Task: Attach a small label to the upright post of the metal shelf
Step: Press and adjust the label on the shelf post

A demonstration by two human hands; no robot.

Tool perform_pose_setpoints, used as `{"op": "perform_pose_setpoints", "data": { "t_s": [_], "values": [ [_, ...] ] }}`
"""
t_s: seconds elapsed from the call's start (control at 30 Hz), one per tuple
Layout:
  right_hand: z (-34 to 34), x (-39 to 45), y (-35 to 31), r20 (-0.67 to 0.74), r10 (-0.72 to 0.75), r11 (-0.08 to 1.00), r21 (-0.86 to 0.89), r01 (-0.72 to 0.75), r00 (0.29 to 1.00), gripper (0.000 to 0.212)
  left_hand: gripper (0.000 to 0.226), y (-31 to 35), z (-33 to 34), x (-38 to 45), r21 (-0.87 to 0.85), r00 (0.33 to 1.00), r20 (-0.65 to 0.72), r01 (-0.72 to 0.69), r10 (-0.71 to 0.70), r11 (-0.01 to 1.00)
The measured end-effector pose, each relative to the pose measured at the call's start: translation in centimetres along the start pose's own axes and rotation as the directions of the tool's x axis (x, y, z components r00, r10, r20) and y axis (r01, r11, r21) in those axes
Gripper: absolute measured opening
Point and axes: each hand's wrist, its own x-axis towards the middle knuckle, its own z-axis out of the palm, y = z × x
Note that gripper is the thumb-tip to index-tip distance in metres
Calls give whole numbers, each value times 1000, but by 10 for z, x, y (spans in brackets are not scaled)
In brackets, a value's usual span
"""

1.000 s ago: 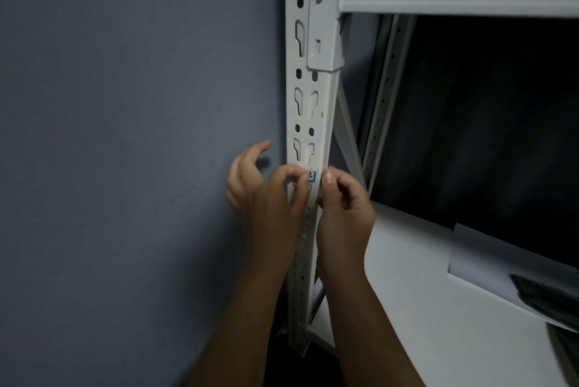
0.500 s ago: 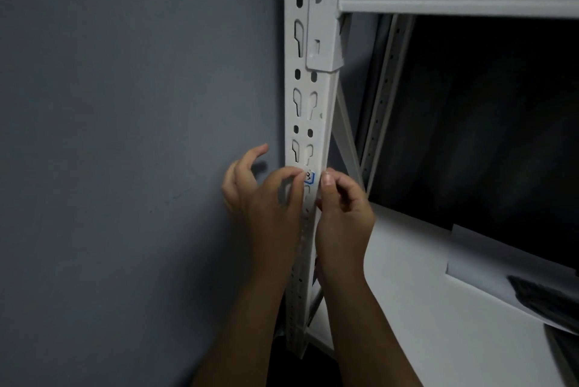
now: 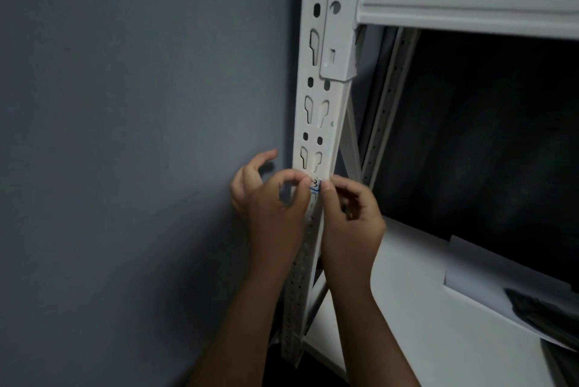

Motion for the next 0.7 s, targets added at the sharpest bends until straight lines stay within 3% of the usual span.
{"op": "perform_pose_setpoints", "data": {
  "t_s": [0.2,0.47,0.7],
  "values": [
    [3,-1,4,-28,-195,975,-116,190,980,26,14,-6,4,4,30,997,-20,-78,79,996],
    [2,1,4,-32,-130,990,-57,128,991,23,8,-11,10,10,185,957,-86,-259,279,948],
    [0,3,1,-5,-78,997,-21,78,997,22,6,-24,9,6,169,967,-66,-234,248,957]
  ]
}}
